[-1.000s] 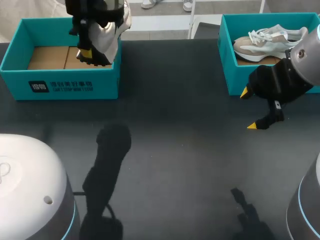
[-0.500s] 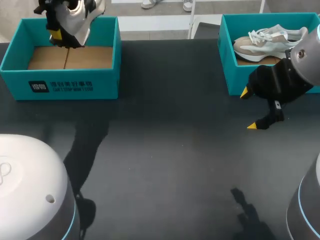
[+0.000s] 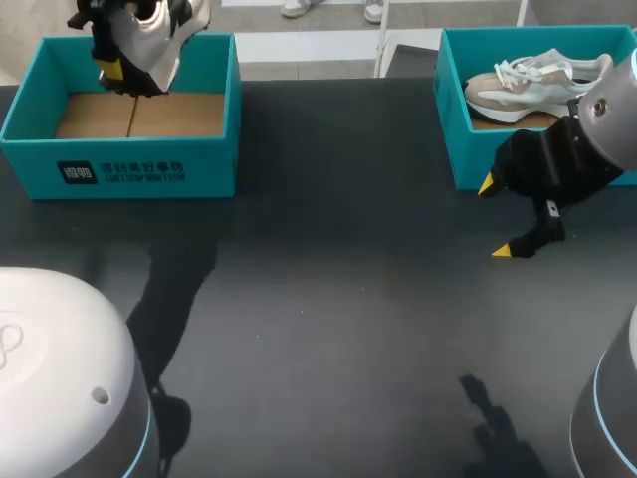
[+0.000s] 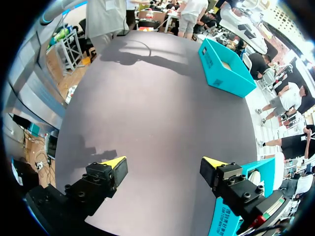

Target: Take the shoe out of the shoebox, open the shoe tongue, remove and reinsert the insole, then place the shoe into the shoebox

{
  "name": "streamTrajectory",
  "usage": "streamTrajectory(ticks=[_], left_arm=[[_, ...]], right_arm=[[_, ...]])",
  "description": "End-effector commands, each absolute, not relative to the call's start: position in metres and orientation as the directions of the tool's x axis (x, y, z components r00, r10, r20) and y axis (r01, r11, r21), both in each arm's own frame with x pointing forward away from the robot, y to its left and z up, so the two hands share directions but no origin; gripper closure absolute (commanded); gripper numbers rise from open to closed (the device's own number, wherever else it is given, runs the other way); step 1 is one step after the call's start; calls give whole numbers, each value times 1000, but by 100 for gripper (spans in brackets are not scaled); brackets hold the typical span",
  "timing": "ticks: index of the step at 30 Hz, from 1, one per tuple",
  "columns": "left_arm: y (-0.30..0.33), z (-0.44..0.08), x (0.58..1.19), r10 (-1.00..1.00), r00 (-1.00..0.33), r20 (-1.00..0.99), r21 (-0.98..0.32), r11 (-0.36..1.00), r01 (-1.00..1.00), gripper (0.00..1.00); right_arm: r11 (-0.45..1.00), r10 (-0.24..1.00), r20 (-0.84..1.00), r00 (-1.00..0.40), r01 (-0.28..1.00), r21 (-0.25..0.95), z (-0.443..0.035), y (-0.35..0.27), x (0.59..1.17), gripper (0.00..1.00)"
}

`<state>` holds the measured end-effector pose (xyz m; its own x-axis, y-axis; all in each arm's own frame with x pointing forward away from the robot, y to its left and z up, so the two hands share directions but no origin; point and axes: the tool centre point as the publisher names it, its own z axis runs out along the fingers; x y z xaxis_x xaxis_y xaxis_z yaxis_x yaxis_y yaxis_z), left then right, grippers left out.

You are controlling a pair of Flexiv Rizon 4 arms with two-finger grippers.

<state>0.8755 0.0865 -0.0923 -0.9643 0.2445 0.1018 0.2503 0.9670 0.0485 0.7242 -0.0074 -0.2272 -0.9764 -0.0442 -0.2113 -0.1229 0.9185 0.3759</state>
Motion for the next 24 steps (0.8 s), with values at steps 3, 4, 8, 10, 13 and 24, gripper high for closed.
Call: streamTrajectory(ticks=[3, 4, 8, 10, 13, 24], left_arm=[[87, -92, 875, 246, -964, 99, 48, 967, 251, 100], [87, -92, 875, 246, -964, 99, 48, 967, 251, 100], [119, -87, 904, 197, -972, 126, 17, 979, 201, 100], [134, -88, 917, 184, -975, 124, 13, 982, 187, 100], [155, -89, 934, 184, -977, 112, 21, 982, 187, 100], [219, -97, 991, 215, -971, 106, 76, 972, 224, 100]], right_arm=[[920, -44, -212, -976, -122, 373, -228, -7, 724, 0], [920, -44, -212, -976, -122, 373, -228, -7, 724, 0], [920, -44, -212, -976, -122, 373, -228, -7, 724, 0], [920, -44, -212, -976, -122, 373, -228, -7, 724, 0], [920, -44, -212, -976, -122, 373, -228, -7, 724, 0], [920, -44, -212, -976, -122, 373, -228, -7, 724, 0]])
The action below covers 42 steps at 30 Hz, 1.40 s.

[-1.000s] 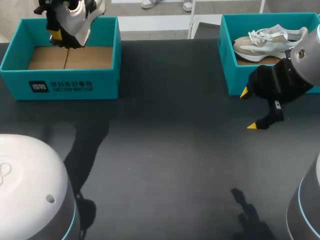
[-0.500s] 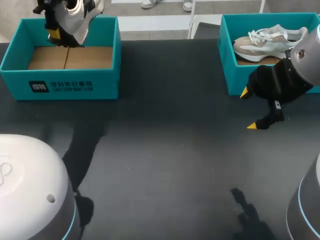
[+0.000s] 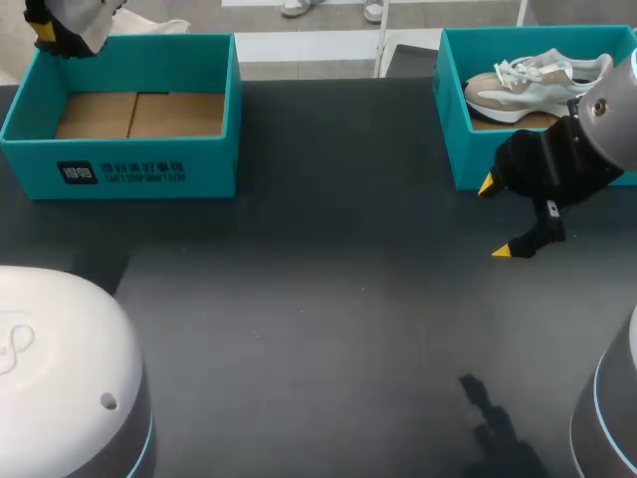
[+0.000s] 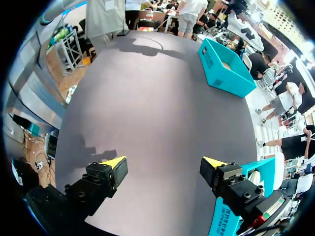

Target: Take the shoe out of the shoebox, open the shoe tongue, remove and reinsert the insole, then place the shoe into the shoebox

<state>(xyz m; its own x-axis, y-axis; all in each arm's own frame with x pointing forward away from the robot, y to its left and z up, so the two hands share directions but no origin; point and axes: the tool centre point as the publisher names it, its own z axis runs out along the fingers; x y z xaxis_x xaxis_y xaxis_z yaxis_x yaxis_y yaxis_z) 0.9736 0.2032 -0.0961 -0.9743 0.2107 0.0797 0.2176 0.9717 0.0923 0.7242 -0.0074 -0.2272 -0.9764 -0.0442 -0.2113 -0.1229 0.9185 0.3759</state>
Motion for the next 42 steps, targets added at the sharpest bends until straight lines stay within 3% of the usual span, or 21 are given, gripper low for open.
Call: streamTrajectory(ticks=[1, 9, 25, 29, 31, 37, 42], left_arm=[[226, -98, 996, 220, -969, 112, 73, 971, 229, 100], [269, -105, 1030, 164, -975, 149, 58, 983, 174, 100], [269, -105, 1030, 164, -975, 149, 58, 983, 174, 100], [267, -122, 1028, 317, -936, 155, -13, 948, 319, 100], [267, -134, 1036, 298, -938, 175, 49, 949, 311, 100], [280, -160, 1053, 303, -943, 138, 69, 947, 314, 100], [292, -173, 1049, 533, -837, 126, 73, 836, 544, 100]], right_arm=[[920, -44, -212, -976, -122, 373, -228, -7, 724, 0], [920, -44, -212, -976, -122, 373, -228, -7, 724, 0], [920, -44, -212, -976, -122, 373, -228, -7, 724, 0], [920, -44, -212, -976, -122, 373, -228, -7, 724, 0], [920, -44, -212, -976, -122, 373, -228, -7, 724, 0], [920, -44, -212, -976, -122, 373, -228, -7, 724, 0], [920, -44, -212, -976, -122, 373, -228, -7, 724, 0]])
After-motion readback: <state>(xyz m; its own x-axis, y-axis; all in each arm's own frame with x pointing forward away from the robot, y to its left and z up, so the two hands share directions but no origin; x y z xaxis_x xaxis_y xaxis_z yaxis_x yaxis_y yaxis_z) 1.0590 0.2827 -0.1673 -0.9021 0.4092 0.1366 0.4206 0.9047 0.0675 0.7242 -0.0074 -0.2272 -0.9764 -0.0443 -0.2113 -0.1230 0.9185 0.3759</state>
